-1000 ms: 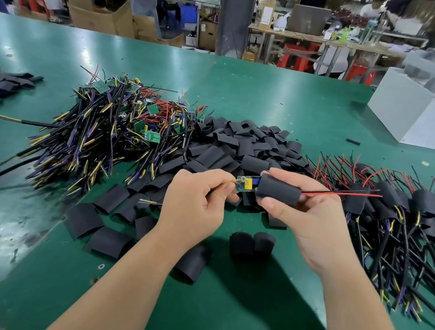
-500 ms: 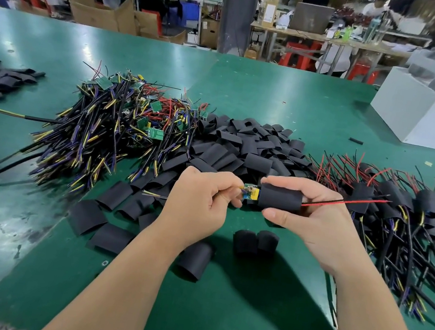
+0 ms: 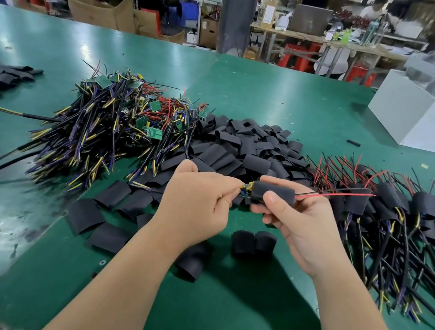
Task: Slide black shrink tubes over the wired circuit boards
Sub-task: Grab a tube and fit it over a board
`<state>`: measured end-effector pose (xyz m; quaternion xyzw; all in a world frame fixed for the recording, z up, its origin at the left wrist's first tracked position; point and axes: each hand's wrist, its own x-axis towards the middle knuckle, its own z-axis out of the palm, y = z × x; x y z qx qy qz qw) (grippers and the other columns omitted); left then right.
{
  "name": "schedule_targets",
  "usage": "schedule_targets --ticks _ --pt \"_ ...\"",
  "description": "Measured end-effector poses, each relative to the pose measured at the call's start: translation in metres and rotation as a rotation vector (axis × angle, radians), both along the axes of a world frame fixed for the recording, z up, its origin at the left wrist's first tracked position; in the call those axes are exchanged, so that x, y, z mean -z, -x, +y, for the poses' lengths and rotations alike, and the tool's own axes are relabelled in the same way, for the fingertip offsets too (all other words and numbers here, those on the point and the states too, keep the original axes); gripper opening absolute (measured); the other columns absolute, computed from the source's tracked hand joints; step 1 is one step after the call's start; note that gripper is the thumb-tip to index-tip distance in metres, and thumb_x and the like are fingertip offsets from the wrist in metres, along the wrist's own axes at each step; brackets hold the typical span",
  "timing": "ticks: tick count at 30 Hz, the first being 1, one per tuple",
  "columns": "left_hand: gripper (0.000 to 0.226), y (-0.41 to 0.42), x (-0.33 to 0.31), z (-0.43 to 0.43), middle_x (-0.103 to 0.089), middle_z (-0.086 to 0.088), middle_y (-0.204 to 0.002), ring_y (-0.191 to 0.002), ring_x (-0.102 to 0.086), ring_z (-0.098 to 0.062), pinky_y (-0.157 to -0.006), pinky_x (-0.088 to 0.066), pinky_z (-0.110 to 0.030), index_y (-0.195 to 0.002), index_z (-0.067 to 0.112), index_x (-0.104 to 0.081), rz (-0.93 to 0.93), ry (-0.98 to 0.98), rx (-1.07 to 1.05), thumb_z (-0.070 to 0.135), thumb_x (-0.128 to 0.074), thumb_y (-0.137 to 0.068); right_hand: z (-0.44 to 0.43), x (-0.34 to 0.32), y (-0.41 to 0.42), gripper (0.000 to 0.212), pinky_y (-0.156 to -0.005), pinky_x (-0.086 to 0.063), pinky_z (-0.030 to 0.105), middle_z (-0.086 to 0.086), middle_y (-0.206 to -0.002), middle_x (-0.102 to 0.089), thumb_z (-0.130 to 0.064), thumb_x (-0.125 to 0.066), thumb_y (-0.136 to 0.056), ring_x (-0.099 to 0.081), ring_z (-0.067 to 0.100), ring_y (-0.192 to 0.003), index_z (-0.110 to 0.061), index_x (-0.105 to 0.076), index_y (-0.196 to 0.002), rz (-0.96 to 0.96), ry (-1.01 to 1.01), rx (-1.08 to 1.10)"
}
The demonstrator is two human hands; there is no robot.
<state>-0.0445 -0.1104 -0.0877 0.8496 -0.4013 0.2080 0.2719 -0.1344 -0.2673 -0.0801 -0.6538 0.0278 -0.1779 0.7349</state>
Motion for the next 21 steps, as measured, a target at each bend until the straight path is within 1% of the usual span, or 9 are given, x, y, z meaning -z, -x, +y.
schedule_targets --ticks 4,7,9,10,12,14,17,19,21 --pt "0.018 0.001 -0.002 0.001 -0.059 0.002 -0.057 -0.051 -0.047 -0.022 -0.065 -0.028 -0.038 -0.069 0.016 -0.063 -0.043 -0.012 -0.009 0.005 -0.054 -0.080 0.002 0.002 -0.001 0.027 -0.058 -0.050 0.021 0.006 -0.088 -0.076 -0.023 -0.076 -0.071 -0.073 0.024 -0.075 -0.033 -0.076 -0.095 0.004 0.101 0.033" --pt "0.020 0.002 -0.004 0.001 -0.059 0.003 -0.056 -0.051 -0.048 -0.023 -0.065 -0.026 -0.037 -0.066 0.017 -0.060 -0.055 -0.016 -0.007 0.003 -0.048 -0.076 0.002 0.003 -0.001 0.021 -0.057 -0.050 0.022 0.006 -0.087 -0.076 -0.022 -0.078 -0.072 -0.073 0.025 -0.075 -0.027 -0.076 -0.093 0.024 0.127 0.045" --pt "0.020 0.003 -0.004 0.000 -0.060 0.004 -0.057 -0.052 -0.050 -0.022 -0.066 -0.027 -0.038 -0.067 0.018 -0.060 -0.046 -0.005 -0.002 0.005 -0.048 -0.078 0.002 0.003 -0.001 0.026 -0.057 -0.051 0.022 0.005 -0.084 -0.076 -0.026 -0.081 -0.070 -0.073 0.024 -0.073 -0.023 -0.073 -0.095 0.041 0.164 0.046" --pt "0.020 0.003 -0.003 -0.001 -0.061 0.005 -0.058 -0.052 -0.050 -0.022 -0.067 -0.028 -0.039 -0.068 0.019 -0.061 -0.035 0.007 -0.002 0.008 -0.049 -0.080 0.002 0.003 -0.001 0.030 -0.057 -0.052 0.022 0.004 -0.082 -0.075 -0.028 -0.080 -0.068 -0.073 0.023 -0.072 -0.020 -0.072 -0.096 0.055 0.192 0.051" --pt "0.020 0.003 -0.001 -0.002 -0.061 0.005 -0.058 -0.052 -0.051 -0.021 -0.068 -0.028 -0.039 -0.071 0.019 -0.063 -0.018 0.027 -0.003 0.013 -0.049 -0.084 0.001 0.003 -0.001 0.031 -0.058 -0.052 0.022 0.002 -0.079 -0.075 -0.025 -0.079 -0.067 -0.073 0.020 -0.072 -0.020 -0.072 -0.096 0.076 0.256 0.069" --pt "0.019 0.004 0.000 -0.003 -0.061 0.006 -0.059 -0.051 -0.049 -0.020 -0.068 -0.029 -0.038 -0.072 0.019 -0.063 0.003 0.053 0.004 0.015 -0.050 -0.085 -0.003 0.004 -0.002 0.028 -0.063 -0.055 0.029 -0.002 -0.079 -0.075 -0.021 -0.082 -0.069 -0.073 0.019 -0.074 -0.025 -0.073 -0.095 0.086 0.341 0.088" --pt "0.017 0.006 0.000 -0.004 -0.062 0.009 -0.059 -0.050 -0.048 -0.016 -0.071 -0.031 -0.038 -0.075 0.022 -0.063 0.072 0.112 0.032 0.015 -0.052 -0.085 -0.008 0.003 -0.002 0.032 -0.078 -0.056 0.047 -0.006 -0.086 -0.075 -0.035 -0.083 -0.062 -0.069 0.017 -0.079 -0.032 -0.075 -0.093 0.100 0.417 0.108" --pt "0.017 0.007 0.000 -0.006 -0.063 0.011 -0.060 -0.051 -0.049 -0.011 -0.076 -0.033 -0.038 -0.077 0.022 -0.063 0.127 0.141 0.055 0.016 -0.050 -0.086 -0.011 0.001 -0.001 0.036 -0.080 -0.056 0.050 -0.007 -0.088 -0.075 -0.038 -0.082 -0.058 -0.068 0.015 -0.079 -0.033 -0.075 -0.093 0.095 0.411 0.091" --pt "0.018 0.008 -0.001 -0.007 -0.063 0.013 -0.061 -0.052 -0.048 -0.004 -0.080 -0.034 -0.037 -0.079 0.022 -0.063 0.190 0.165 0.082 0.017 -0.048 -0.087 -0.013 0.000 0.001 0.036 -0.075 -0.058 0.045 -0.004 -0.086 -0.075 -0.033 -0.084 -0.060 -0.071 0.019 -0.078 -0.035 -0.075 -0.094 0.083 0.404 0.076"
